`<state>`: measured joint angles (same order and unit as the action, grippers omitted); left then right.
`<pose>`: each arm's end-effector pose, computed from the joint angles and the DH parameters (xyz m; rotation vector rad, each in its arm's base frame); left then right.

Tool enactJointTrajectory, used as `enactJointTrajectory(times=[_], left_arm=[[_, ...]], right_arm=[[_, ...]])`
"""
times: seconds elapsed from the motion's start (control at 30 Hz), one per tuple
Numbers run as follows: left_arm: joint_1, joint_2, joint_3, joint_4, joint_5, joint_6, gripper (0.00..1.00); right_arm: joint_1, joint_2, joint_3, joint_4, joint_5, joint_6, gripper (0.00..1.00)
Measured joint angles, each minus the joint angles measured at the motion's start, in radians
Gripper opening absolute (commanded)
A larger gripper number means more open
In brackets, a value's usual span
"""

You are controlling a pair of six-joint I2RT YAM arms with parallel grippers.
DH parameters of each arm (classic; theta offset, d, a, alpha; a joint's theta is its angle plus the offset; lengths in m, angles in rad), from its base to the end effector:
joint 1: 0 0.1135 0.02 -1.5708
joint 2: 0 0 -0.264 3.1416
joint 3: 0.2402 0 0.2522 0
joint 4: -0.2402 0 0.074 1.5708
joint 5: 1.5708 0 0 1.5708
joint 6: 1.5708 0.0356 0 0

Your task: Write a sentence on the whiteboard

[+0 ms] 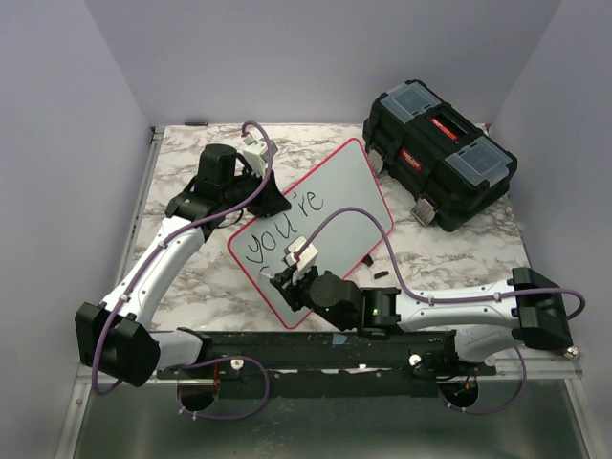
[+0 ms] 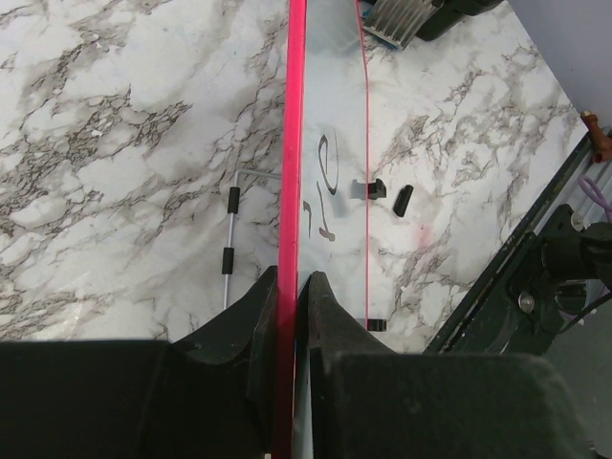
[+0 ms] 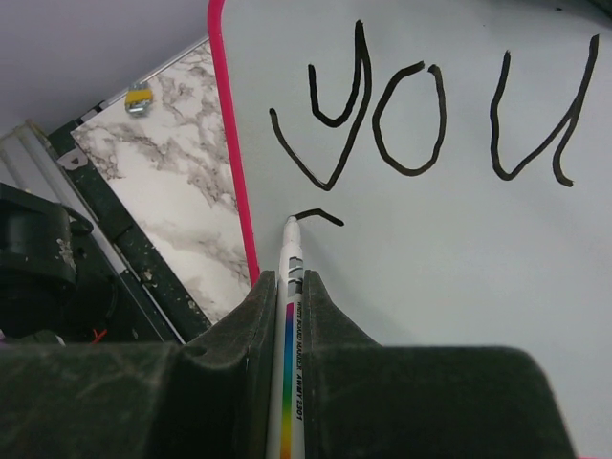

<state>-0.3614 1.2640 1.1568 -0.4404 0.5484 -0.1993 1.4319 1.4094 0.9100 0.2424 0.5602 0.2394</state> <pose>0.2548 -0.1161 0.3443 0.5091 2.1015 -0.9091 0.0633 0.3164 0.2830 -0.6792 1.7106 0.6811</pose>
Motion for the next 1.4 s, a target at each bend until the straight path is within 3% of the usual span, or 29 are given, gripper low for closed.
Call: enactJointTrajectory(times=[0.8,1.4], left_arm=[[-0.001,0.000,0.000,0.000,0.000,0.000,0.00],[-0.001,0.000,0.000,-0.001,-0.001,-0.001,0.00]], right_arm=[[0.000,-0.056,-0.091,-0.084,-0.051,0.085,0.01],[0.000,-0.039,-0.011,-0.125,0.081,0.020,0.01]])
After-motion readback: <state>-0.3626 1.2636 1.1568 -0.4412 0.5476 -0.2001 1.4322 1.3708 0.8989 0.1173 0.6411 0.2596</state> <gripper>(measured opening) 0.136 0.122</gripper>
